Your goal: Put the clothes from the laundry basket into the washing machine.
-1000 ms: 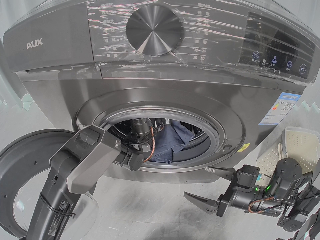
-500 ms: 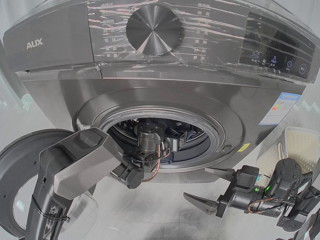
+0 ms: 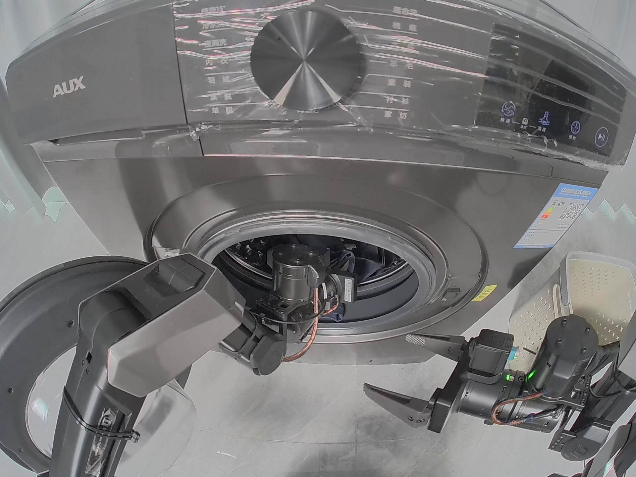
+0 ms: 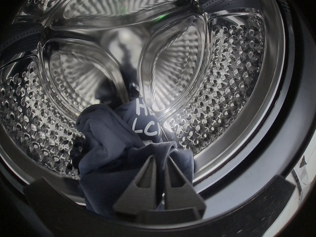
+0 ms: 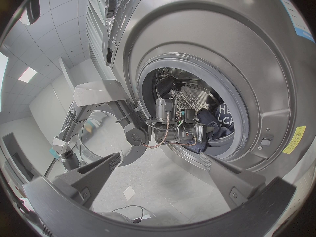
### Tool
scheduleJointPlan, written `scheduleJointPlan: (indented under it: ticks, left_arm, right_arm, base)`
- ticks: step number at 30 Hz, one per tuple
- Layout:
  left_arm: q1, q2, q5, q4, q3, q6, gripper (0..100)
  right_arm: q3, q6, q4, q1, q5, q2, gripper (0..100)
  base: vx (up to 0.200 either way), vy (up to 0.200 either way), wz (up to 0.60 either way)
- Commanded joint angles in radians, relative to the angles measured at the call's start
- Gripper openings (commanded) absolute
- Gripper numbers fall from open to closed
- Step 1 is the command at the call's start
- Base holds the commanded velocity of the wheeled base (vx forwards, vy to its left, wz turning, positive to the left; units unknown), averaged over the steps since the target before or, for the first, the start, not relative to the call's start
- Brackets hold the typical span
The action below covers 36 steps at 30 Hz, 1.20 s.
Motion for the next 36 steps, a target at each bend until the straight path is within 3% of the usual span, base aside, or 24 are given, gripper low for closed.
scheduleJointPlan:
  ticks: [1,6,10,18,24,36]
  left_arm:
    - [0.009,0.035,0.009,-0.017,-0.076,-0.006,0]
    - [0.031,0.080,0.021,-0.049,-0.176,-0.003,0]
    - [0.049,0.140,0.059,-0.060,-0.341,0.000,0]
    - [0.049,0.150,0.064,-0.057,-0.410,0.000,0]
    - [0.063,0.218,0.098,-0.056,-0.599,0.002,0]
    - [0.069,0.265,0.098,-0.049,-0.651,0.011,0]
  right_arm:
    - [0.000,0.000,0.000,0.001,0.000,0.002,100]
    - [0.000,0.000,0.000,0.001,0.000,0.002,100]
    - [0.000,0.002,0.000,0.004,0.000,0.010,100]
    - [-0.002,0.003,0.000,0.005,0.000,0.013,100]
    - [-0.002,0.003,0.000,0.005,0.000,0.014,100]
    - [0.000,0.003,0.000,0.007,0.000,0.018,100]
  base:
    - [0.000,0.000,0.00]
    - [0.000,0.000,0.00]
    - [0.000,0.000,0.00]
    - [0.000,0.000,0.00]
    - [0.000,0.000,0.00]
    - [0.000,0.000,0.00]
